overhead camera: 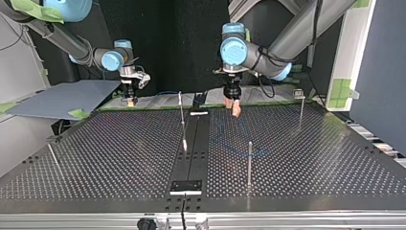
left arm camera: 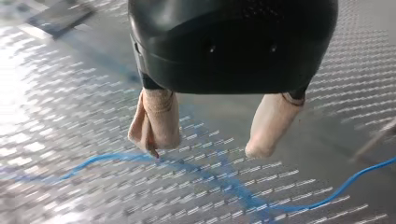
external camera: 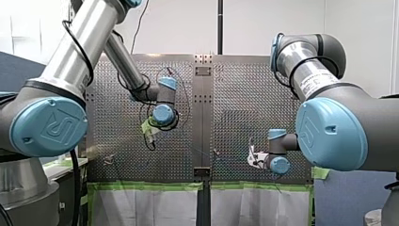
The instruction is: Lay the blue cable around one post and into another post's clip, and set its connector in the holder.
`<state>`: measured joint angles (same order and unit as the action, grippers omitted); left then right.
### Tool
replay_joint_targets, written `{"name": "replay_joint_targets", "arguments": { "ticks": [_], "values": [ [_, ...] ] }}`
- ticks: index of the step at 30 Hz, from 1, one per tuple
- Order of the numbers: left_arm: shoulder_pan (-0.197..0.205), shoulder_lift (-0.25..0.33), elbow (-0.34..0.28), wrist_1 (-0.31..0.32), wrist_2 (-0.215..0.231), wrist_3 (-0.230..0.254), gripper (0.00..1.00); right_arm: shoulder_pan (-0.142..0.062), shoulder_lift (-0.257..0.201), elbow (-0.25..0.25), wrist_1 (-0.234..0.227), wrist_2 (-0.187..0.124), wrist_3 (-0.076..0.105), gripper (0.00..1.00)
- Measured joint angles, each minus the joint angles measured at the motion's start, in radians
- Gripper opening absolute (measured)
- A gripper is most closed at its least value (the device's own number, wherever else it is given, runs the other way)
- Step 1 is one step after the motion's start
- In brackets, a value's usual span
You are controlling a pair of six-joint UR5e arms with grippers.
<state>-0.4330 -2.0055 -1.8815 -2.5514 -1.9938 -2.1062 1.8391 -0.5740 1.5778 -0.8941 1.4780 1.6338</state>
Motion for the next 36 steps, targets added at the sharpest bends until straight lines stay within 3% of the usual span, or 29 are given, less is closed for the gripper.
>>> {"name": "replay_joint_targets", "arguments": {
  "ticks": [7,19,27,36],
  "values": [
    [0.049,0.060,-0.002,0.017,-0.001,-0.060,1.00,-0.002,0.002,0.000,0.000,-0.002,0.002,0.00],
    [0.099,0.146,-0.002,0.031,0.009,-0.146,1.00,-0.003,0.005,0.000,-0.003,-0.009,0.002,0.00],
    [0.133,0.213,-0.002,0.063,0.049,-0.213,1.00,-0.004,0.008,0.000,-0.003,-0.010,0.002,0.00],
    [0.205,0.291,-0.002,0.071,0.114,-0.291,1.00,-0.004,0.009,0.000,-0.006,-0.011,0.002,0.00]
  ]
}}
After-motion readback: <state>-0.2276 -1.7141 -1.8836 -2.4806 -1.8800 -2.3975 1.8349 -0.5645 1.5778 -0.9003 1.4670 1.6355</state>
